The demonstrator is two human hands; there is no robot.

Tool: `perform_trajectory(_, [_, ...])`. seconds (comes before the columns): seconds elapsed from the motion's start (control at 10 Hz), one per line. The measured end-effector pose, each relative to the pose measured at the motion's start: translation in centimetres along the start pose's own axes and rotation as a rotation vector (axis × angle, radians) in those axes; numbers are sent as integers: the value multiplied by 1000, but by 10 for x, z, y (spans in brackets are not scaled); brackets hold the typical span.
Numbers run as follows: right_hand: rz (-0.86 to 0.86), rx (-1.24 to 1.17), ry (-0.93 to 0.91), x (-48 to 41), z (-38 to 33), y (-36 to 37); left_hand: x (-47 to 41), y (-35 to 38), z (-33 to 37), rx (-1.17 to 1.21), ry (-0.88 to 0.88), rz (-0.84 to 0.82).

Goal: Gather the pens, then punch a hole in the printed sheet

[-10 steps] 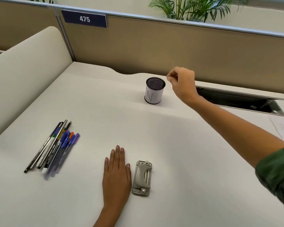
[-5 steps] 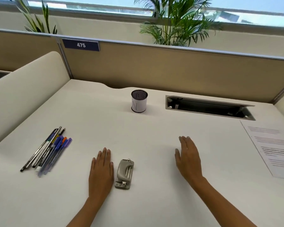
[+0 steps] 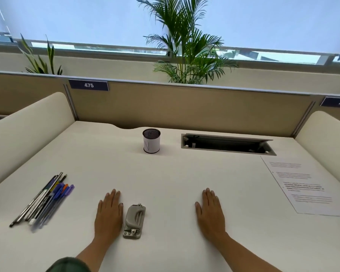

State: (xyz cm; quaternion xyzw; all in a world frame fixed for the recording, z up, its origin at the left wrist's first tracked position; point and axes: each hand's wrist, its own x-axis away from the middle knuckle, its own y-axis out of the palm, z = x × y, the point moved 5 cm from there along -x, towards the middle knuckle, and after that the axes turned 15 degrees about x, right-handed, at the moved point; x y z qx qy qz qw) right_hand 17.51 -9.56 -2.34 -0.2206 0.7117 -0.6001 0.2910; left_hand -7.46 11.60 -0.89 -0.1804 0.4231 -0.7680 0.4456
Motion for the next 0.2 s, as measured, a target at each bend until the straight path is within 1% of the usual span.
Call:
perform_trajectory(0.1, [27,48,-22,-9,-1,-8,-15,-4,1,4,1,7])
perform_trajectory(0.2, [138,72,-83,-36,-7,-30,-48,-25,20,4,84,110])
